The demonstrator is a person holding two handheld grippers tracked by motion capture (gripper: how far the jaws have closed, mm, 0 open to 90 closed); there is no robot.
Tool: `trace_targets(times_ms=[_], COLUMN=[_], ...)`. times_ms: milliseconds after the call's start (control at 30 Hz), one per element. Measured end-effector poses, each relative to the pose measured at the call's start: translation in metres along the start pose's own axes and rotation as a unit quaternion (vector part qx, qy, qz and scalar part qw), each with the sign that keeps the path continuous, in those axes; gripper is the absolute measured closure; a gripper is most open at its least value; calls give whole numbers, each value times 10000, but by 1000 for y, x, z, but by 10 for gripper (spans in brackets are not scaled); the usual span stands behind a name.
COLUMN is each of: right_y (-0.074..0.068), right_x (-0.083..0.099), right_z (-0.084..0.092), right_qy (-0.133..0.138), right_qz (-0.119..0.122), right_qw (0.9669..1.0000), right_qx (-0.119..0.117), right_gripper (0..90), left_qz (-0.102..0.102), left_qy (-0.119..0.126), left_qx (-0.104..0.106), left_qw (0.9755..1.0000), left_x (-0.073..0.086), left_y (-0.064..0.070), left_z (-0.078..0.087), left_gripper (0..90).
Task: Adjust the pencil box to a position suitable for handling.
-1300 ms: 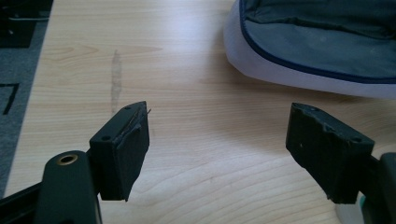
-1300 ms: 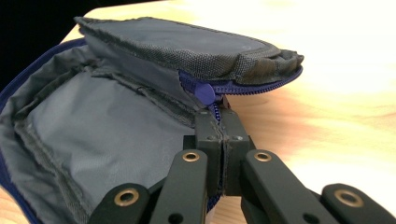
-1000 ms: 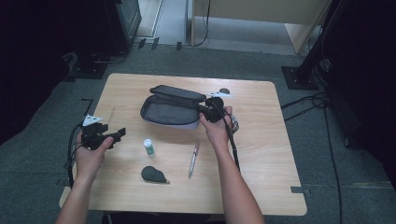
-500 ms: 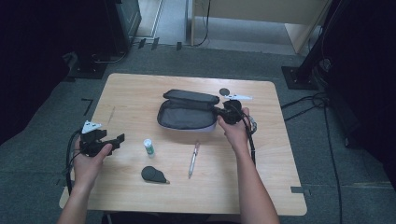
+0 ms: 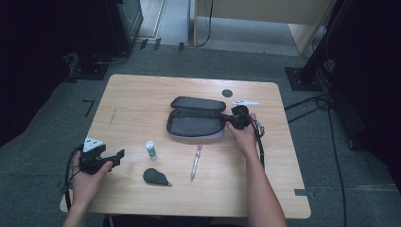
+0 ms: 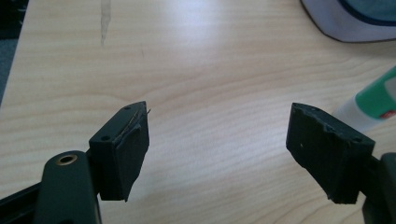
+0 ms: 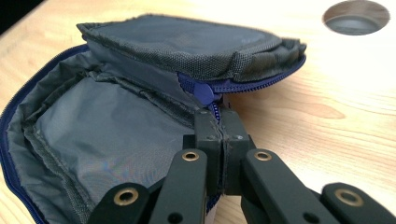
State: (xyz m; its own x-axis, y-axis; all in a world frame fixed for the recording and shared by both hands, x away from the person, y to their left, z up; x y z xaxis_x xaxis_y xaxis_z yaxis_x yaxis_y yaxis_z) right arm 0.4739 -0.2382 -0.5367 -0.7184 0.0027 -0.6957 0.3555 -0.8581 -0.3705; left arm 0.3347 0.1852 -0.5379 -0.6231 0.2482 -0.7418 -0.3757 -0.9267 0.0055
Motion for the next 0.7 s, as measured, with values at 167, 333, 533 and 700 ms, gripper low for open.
trace_targets(times_ms=[167,333,533,700], right_y=[7,10,5,-7], right_x=[8,8,2,2], right_z=[-9,-9,1,14], right_qy=[-196,-159,-45,81], right_qz=[133,107,167,108], right_qw=[9997,9998,9993,9990], right_qx=[3,104,338,436], right_gripper=[851,572,364,279], left_qz=[41,-81,-393,-359], left_qy=[-119,-276,-344,-232], left_qx=[-13,-98,-314,-357], left_qw=[9999,9995,9981,9984], left_x=[16,26,31,33], left_y=[0,1,3,3], left_z=[-6,-12,-17,-18], left_gripper=[218,209,196,164])
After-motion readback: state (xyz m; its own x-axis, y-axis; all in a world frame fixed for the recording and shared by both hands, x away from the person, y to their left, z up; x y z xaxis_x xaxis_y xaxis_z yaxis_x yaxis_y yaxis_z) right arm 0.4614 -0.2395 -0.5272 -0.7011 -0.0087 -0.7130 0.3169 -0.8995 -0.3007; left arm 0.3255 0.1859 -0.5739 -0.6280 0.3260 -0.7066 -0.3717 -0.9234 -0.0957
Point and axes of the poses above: each handheld gripper's, and its own axes: z roughly backward along the jaws, x roughly out of its underside, y roughly to its right, the point moved 8 cm from there along -z, roughly forward along the jaws, and after that the axes turned 7 degrees about -z, right-handed, at the moved point
